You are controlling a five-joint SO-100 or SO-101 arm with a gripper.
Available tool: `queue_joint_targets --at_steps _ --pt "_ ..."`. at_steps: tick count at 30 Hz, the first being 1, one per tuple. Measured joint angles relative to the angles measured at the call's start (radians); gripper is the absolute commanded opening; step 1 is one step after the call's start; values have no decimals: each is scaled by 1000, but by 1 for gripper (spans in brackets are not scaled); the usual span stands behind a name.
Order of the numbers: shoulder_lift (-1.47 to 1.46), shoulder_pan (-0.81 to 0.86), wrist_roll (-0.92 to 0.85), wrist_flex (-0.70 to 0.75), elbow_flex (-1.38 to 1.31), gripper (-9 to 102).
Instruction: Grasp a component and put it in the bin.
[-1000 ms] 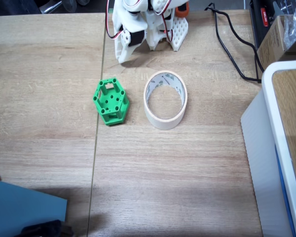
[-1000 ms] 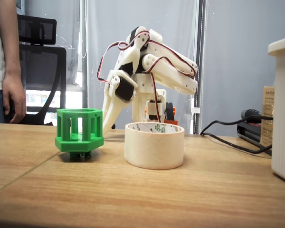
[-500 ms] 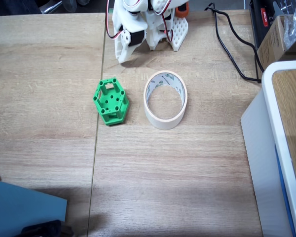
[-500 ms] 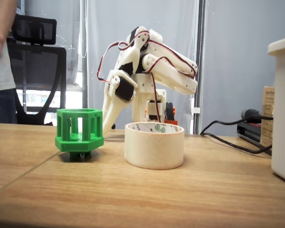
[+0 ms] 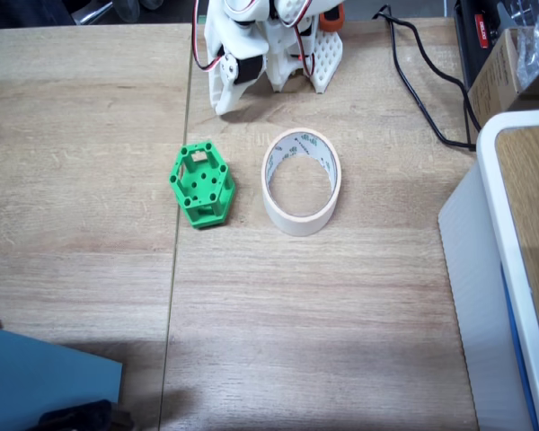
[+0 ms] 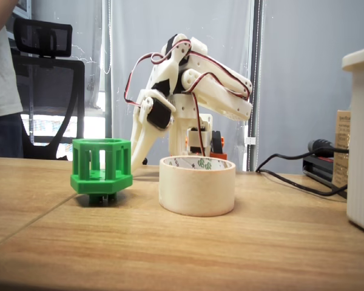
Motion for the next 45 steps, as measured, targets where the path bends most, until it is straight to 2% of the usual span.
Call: queue_joint_targets --at_steps 9,26,36,45 --pt "0 0 0 2 -32 0" --pt "-31 2 -9 20 -503 0" --pt "-416 -103 -9 21 -767 1" --pt "-739 -149 -9 21 -927 8"
